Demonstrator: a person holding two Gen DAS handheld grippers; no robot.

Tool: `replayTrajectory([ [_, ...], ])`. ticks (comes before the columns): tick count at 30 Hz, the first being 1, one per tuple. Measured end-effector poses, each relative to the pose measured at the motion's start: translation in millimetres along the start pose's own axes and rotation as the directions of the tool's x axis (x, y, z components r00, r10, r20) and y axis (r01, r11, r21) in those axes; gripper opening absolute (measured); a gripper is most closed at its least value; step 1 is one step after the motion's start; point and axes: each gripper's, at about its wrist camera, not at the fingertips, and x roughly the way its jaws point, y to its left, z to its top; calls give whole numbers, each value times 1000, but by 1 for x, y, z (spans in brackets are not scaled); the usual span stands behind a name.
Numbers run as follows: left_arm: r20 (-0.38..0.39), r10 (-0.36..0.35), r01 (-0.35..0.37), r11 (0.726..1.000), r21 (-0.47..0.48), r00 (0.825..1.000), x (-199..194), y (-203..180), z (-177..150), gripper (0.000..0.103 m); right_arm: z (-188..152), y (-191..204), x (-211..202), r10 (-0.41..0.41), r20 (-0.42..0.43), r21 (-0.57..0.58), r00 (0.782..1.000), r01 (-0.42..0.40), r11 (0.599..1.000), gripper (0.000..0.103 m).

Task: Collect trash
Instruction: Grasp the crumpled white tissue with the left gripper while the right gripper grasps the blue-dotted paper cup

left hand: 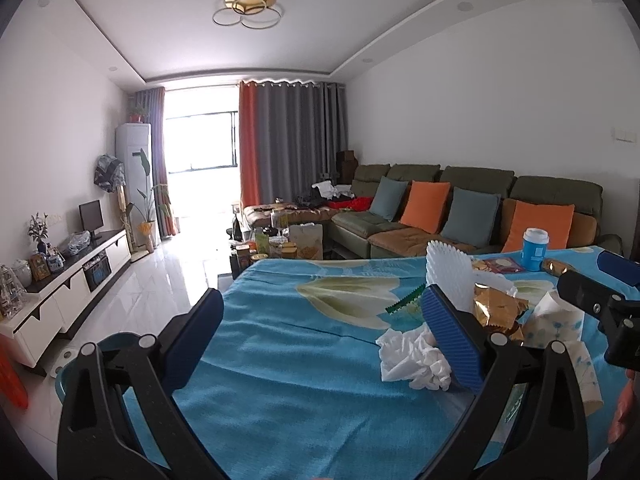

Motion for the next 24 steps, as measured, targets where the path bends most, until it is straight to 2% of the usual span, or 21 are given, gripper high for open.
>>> replayTrajectory([
  [6,-103,-92,91,996,-6,991,21,0,-8,98,-2,-15,5,-14,-71,20,997,16,1000,96],
  [9,-187,-144,141,990,-31,972,38,0,-13,98,-5,-27,11,-16,-116,43,993,21,999,96],
  [10,-220,-179,174,984,-42,959,45,0,-14,98,-7,-31,12,-14,-132,55,991,21,998,96],
  [14,-295,-241,237,970,-50,925,61,-8,-22,97,-10,-42,19,-4,-178,73,984,18,997,96],
  [16,-326,-270,268,962,-50,906,68,-13,-27,86,-11,-46,22,3,-195,77,981,12,997,95],
  [17,-340,-280,281,959,-49,898,71,-15,-29,80,-11,-47,24,15,-203,82,979,2,997,89],
  [19,-375,-298,305,951,-42,878,77,-22,-35,78,-12,-49,28,32,-221,90,975,-12,996,84],
  [21,-403,-316,327,944,-42,859,83,-27,-39,67,-13,-50,31,36,-232,94,972,-15,995,81],
  [24,-433,-339,350,935,-57,836,89,-31,-44,58,-12,-54,33,48,-245,104,968,-23,994,75],
])
